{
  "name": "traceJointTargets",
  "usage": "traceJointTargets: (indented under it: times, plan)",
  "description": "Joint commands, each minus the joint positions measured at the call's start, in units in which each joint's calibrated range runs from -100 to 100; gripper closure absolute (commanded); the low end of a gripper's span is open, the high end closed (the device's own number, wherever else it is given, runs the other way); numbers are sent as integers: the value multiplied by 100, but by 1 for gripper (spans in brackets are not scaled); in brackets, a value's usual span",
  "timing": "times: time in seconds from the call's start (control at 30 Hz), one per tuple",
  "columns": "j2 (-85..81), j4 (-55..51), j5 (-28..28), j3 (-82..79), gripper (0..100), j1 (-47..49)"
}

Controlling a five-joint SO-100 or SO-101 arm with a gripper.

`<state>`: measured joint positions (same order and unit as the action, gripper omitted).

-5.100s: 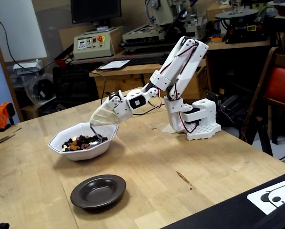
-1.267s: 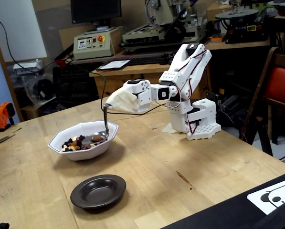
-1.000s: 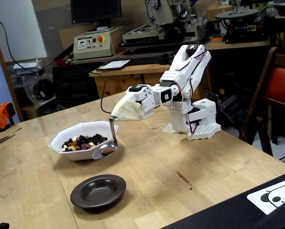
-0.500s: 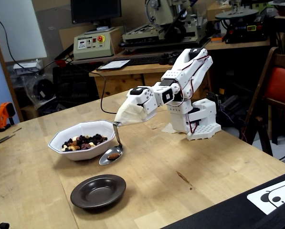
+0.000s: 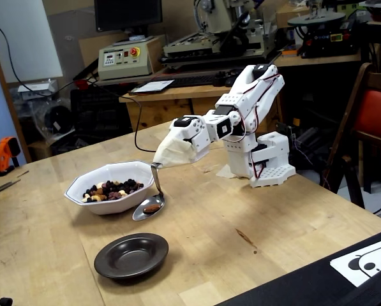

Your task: Use spoon to transfer food from the white bowl to brown plate

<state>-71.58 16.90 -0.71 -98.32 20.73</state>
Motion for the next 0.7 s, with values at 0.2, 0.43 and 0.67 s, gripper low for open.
traceJointTargets:
  times: [0.2,0.43,0.67]
  plan:
    - [-10,10,-20,646,98,16]
    - [581,65,-20,840,98,1]
    - [923,73,-20,867,98,-29]
